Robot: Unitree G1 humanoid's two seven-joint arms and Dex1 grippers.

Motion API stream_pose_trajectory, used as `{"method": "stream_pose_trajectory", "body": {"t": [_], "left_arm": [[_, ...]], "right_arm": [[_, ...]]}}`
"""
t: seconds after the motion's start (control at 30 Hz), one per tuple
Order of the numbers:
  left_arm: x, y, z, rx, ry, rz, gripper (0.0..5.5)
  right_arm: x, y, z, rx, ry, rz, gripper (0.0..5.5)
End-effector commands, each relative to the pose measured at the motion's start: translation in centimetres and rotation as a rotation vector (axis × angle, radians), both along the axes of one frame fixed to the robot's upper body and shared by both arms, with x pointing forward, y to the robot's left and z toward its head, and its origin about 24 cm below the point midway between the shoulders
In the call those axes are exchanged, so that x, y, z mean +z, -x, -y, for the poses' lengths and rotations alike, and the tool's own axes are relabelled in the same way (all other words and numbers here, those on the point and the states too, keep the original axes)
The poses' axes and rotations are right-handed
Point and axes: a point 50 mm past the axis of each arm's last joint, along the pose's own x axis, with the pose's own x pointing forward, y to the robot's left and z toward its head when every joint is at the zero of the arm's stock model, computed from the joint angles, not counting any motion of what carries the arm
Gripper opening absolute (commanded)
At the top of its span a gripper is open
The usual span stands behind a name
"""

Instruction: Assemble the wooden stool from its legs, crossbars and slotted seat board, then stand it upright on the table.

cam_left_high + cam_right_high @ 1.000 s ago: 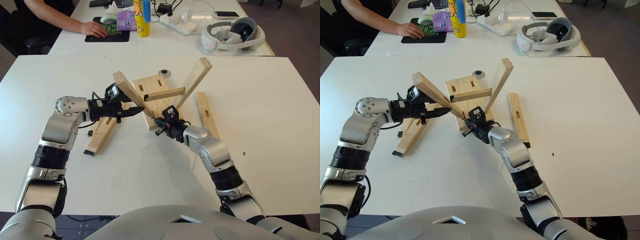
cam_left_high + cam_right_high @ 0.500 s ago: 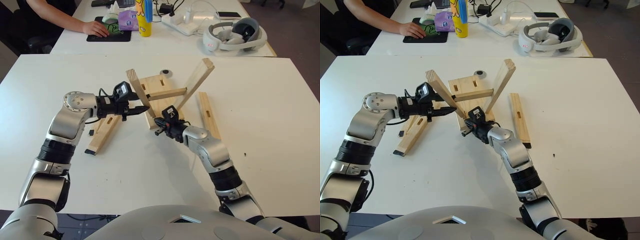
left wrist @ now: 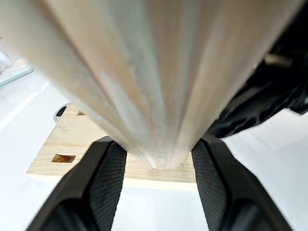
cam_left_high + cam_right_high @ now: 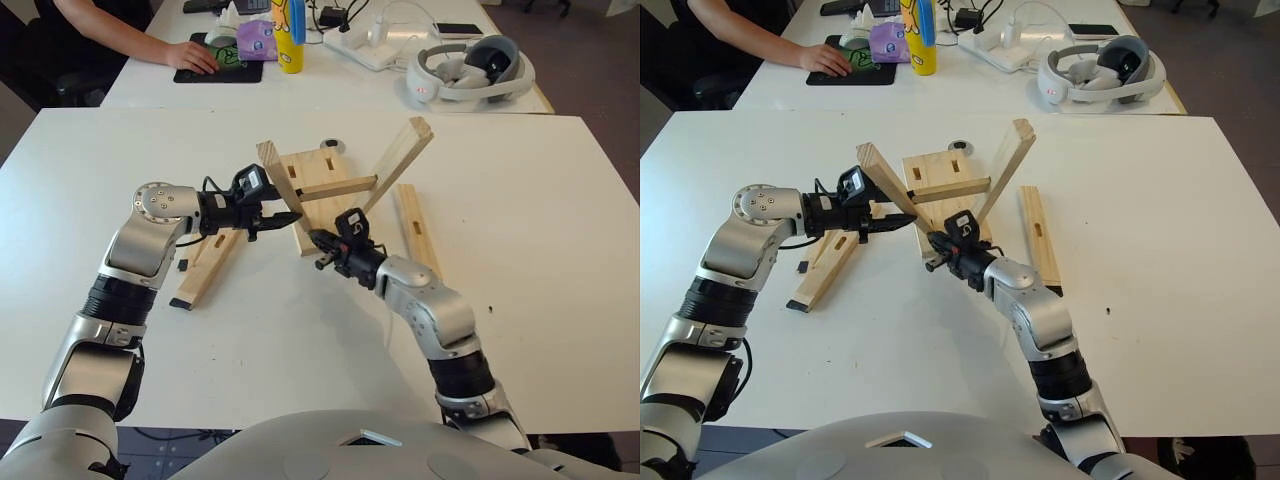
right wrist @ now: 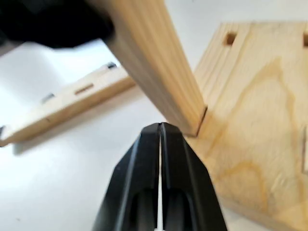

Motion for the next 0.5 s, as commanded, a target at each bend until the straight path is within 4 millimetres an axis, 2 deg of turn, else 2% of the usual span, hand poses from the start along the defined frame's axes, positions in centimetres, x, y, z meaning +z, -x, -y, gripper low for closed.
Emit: {"method": "stream_pose_trajectory", "body": {"t": [0.03,0.13,0.23,0.3,0.4,0.5], "left_arm": [[-2.3,0.5,-1.2,0.063,-0.093,-0.093,2.05],[-2.3,0.5,-1.2,0.066,-0.094,-0.097,2.05],[-2.2,0.3,-0.9,0.057,-0.094,-0.098,2.05],[-2.1,0.2,-0.6,0.047,-0.094,-0.099,2.05],[-2.0,0.0,-0.4,0.038,-0.098,-0.100,2.05],[-1.9,-0.2,-0.3,0.030,-0.101,-0.099,2.05]], "right_arm": [[5.0,0.7,0.2,0.033,-0.096,0.155,0.00],[6.8,0.0,-0.6,-0.002,-0.093,0.232,0.00],[6.4,-0.9,-1.6,-0.059,0.020,0.289,0.00],[5.3,-1.3,-2.1,-0.095,0.082,0.288,0.00],[2.5,-1.7,-2.1,-0.126,0.257,0.234,0.00],[0.6,-1.4,-2.0,-0.099,0.374,0.181,0.00]]}}
